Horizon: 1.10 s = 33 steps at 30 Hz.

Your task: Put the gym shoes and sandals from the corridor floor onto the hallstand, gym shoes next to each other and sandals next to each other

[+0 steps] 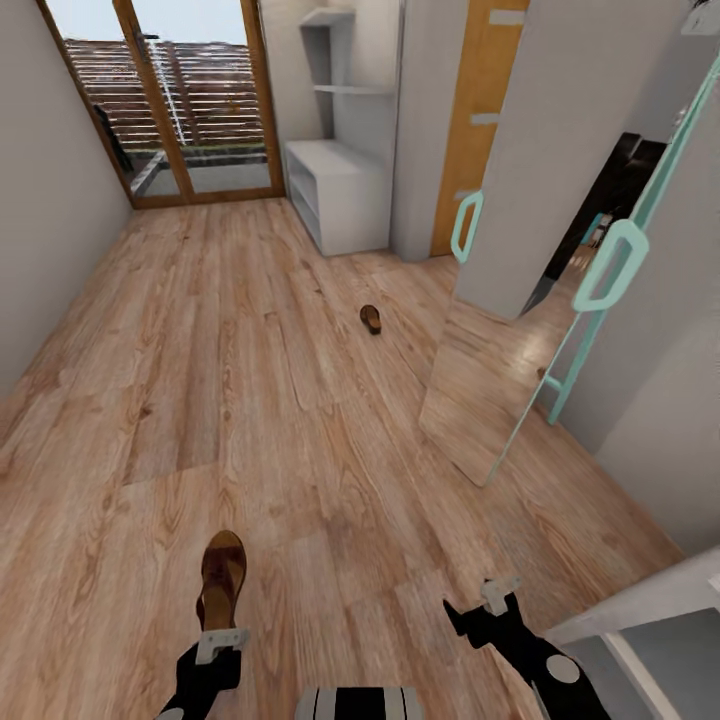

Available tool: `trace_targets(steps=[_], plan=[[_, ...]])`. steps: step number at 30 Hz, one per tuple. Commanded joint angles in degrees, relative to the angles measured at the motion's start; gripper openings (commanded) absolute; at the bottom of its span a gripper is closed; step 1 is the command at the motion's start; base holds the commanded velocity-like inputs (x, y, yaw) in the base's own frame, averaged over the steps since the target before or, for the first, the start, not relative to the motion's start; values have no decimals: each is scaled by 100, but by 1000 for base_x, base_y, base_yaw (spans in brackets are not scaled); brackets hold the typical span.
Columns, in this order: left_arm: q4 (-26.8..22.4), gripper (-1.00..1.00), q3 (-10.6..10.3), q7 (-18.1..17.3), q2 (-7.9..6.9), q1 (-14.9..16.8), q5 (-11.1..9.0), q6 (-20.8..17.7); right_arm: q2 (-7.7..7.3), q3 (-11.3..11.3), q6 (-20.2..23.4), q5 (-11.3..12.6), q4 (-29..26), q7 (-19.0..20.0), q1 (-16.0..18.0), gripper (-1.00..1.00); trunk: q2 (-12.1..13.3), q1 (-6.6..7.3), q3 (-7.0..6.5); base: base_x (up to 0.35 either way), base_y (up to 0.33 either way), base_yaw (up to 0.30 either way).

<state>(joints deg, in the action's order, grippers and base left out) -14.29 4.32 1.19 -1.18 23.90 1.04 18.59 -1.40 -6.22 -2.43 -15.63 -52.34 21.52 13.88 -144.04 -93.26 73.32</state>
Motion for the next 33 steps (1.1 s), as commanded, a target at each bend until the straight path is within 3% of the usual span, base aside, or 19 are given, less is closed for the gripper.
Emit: trace_targets(steps=[1, 4, 5, 8, 33], plan=[[-18, -100, 28, 11, 3, -124, 33, 101, 7, -129, -802, 15, 879, -547, -5, 100, 0, 3, -29, 0, 0, 0], [-15, -100, 29, 12, 0, -185, 35, 124, 11, -150, -1338, 35, 1450, -1022, -7, 100, 4, 11, -122, 0, 0, 0], [1, -100, 32, 12, -3, -220, 41, 188, 49, -156, -1911, 30, 1944, -1447, -8, 100, 6, 14, -154, 0, 0, 0], [5, -100, 30, 17, -1, -364, 44, 449, 141, -159, -2466, 12, 2387, -1881, -7, 100, 10, 22, -244, 0, 0, 0], [14, -100, 25, 13, 12, -474, 54, 576, 157, -164, -2613, 5, 2620, -2012, -8, 100, 43, 86, -812, 0, 0, 0]])
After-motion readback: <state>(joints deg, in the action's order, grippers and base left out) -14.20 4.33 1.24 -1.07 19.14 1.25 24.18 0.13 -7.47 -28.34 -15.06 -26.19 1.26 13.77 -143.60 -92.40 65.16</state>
